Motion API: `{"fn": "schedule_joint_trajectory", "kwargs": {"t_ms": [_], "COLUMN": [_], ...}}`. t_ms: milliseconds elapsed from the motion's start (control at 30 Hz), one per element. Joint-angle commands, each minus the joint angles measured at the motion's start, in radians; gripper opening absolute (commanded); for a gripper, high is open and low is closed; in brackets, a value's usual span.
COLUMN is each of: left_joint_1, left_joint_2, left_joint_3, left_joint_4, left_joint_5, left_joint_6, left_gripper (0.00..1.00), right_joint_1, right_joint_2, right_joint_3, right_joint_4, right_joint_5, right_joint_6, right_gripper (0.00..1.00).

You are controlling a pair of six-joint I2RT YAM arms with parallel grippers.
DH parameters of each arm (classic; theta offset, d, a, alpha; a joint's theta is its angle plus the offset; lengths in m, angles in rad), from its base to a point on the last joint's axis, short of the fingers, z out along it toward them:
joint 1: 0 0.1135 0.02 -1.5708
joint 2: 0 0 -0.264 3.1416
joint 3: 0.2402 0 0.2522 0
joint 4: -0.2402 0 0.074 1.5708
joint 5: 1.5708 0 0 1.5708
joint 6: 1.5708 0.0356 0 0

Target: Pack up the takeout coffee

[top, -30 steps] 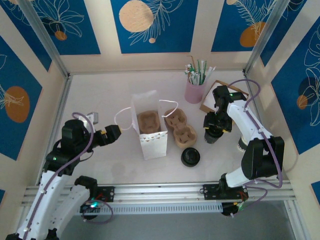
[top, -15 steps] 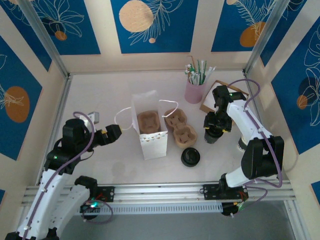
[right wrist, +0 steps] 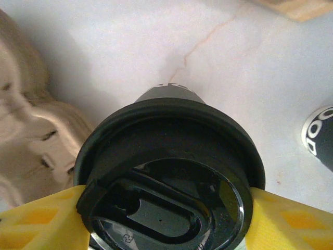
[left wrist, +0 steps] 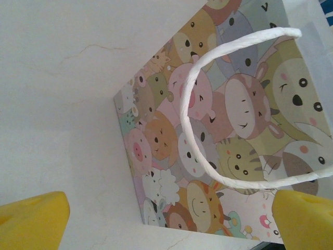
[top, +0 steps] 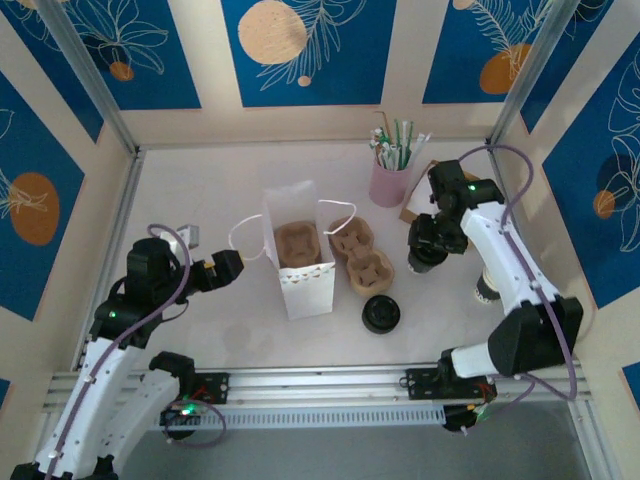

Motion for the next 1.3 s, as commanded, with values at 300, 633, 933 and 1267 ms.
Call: {"fn": "schedule_joint_trajectory", "kwargs": {"t_ms": [300, 633, 933, 1267], "left_joint_1": [0.008, 0.008, 0.008, 0.008], "left_joint_2": [-0.002, -0.05, -0.093, -0.218], "left_joint_3": [0.003, 0.035, 0.112, 0.14], "left_joint_4": [0.012, 0.199, 0.022, -0.155], "left_joint_5": [-0.094, 0.163, -0.007, -0.158], "left_joint_6": [-0.003, -0.079, -0.03, 0.012], "left_gripper": [0.93, 1.0, 1.0, 0.83], "right_joint_1": [0.054, 0.081, 0.103, 0.313], "right_joint_2": [-0.213, -0.336, -0.377, -0.337], "right_joint_3": [0.305, 0.48, 0.528, 0.481], "right_joint_4": [-0.191, -0.156, -0.037, 0.058], "right_joint_5": [-0.063, -0.255, -0.554, -0.552], "right_joint_6": [0.023, 0.063, 0.151, 0.235], "right_gripper": [0.62, 0.63, 0.62, 0.61]}}
